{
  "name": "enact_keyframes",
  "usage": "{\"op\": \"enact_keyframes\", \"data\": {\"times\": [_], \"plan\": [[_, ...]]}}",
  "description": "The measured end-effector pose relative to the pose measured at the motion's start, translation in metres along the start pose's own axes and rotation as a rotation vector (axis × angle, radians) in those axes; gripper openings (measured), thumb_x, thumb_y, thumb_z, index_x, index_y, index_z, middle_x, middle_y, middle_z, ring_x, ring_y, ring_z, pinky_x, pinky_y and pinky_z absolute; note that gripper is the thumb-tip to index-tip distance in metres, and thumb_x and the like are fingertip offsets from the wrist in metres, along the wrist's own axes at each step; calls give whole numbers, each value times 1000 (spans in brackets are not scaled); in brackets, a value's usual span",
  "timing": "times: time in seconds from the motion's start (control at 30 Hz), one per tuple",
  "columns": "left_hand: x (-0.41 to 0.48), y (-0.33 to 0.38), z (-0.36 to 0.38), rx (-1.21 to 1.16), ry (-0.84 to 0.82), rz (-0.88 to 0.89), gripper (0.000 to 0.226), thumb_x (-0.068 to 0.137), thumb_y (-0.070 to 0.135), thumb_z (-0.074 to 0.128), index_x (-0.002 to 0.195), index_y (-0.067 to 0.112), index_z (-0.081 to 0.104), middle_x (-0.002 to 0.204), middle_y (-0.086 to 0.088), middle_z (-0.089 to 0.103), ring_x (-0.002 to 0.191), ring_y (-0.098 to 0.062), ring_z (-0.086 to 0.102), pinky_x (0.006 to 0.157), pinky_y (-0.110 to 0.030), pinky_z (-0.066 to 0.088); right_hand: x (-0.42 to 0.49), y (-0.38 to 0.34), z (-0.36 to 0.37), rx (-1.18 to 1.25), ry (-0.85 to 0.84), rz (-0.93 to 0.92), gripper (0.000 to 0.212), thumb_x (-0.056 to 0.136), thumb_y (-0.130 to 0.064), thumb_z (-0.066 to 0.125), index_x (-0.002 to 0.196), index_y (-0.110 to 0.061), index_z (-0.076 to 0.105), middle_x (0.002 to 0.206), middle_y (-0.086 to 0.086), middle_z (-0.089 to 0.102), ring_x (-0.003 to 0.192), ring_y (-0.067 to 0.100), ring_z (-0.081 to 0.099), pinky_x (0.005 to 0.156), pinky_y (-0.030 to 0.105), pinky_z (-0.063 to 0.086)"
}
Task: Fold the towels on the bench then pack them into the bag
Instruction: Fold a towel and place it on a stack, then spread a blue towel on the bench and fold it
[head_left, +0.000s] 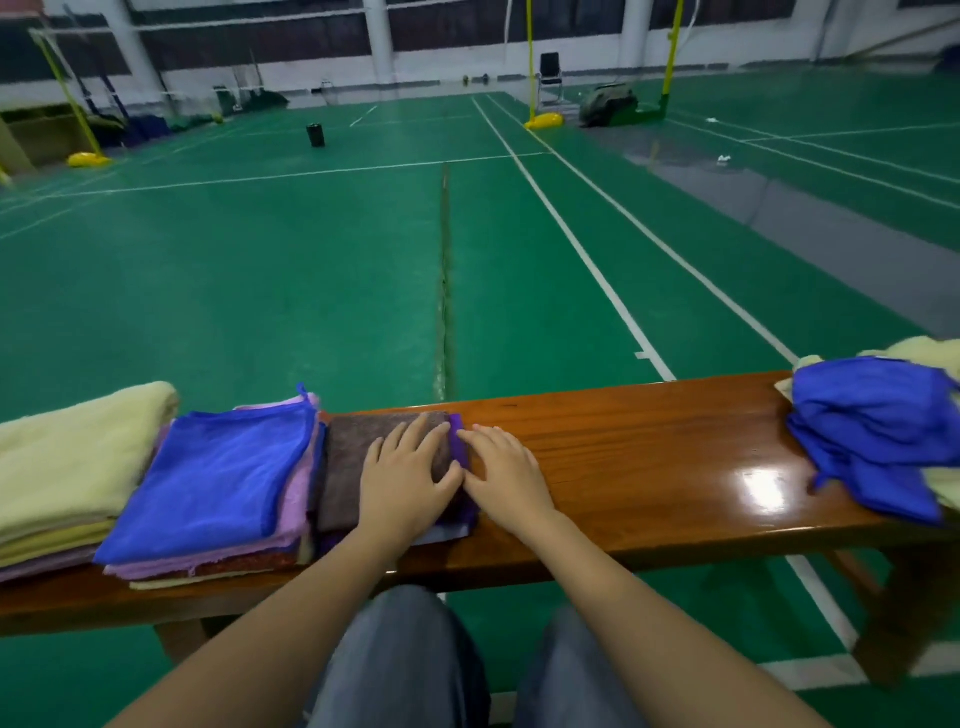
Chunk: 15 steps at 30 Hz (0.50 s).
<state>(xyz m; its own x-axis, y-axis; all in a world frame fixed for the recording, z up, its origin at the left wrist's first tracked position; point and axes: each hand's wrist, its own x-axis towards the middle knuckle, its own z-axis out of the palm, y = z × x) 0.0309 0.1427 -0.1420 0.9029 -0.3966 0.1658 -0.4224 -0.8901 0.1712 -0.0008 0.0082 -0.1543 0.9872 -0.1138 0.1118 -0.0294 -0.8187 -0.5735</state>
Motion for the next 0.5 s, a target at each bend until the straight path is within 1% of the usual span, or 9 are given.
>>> {"op": "enact_keyframes", "data": {"times": [0.1,0.2,0.33,0.4,0.5], "plan": [[14,48,6,-78,3,93,81,72,66,9,144,35,32,153,5,30,139,-18,29,115,-40,19,-11,39,-40,51,113,116,49,94,-39,50,140,-25,42,148,-4,38,140,15,26,114,35,22],[27,105,18,-167,-6,189,78,72,66,13,144,39,29,151,7,33,138,-18,31,114,-40,20,-26,88,-85,35,236,194,48,93,-38,54,137,-24,45,144,-5,43,136,14,31,113,35,25],[41,177,35,-268,-131,372,65,83,59,31,145,40,24,154,8,25,141,-17,22,116,-42,16,-51,157,-138,-21,439,328,45,88,-34,60,131,-20,51,134,-2,52,128,16,42,108,36,33],[47,209,45,-261,-195,469,59,91,53,37,146,39,21,156,9,20,143,-15,16,118,-43,11,-65,189,-157,-67,509,433,46,88,-33,61,131,-20,50,136,1,50,128,18,42,107,38,36],[51,251,57,-255,-233,539,56,94,47,41,146,40,21,157,10,16,144,-13,12,119,-39,4,-83,229,-176,-174,580,595,49,89,-32,60,134,-20,46,145,7,37,135,25,32,110,41,30]]}}
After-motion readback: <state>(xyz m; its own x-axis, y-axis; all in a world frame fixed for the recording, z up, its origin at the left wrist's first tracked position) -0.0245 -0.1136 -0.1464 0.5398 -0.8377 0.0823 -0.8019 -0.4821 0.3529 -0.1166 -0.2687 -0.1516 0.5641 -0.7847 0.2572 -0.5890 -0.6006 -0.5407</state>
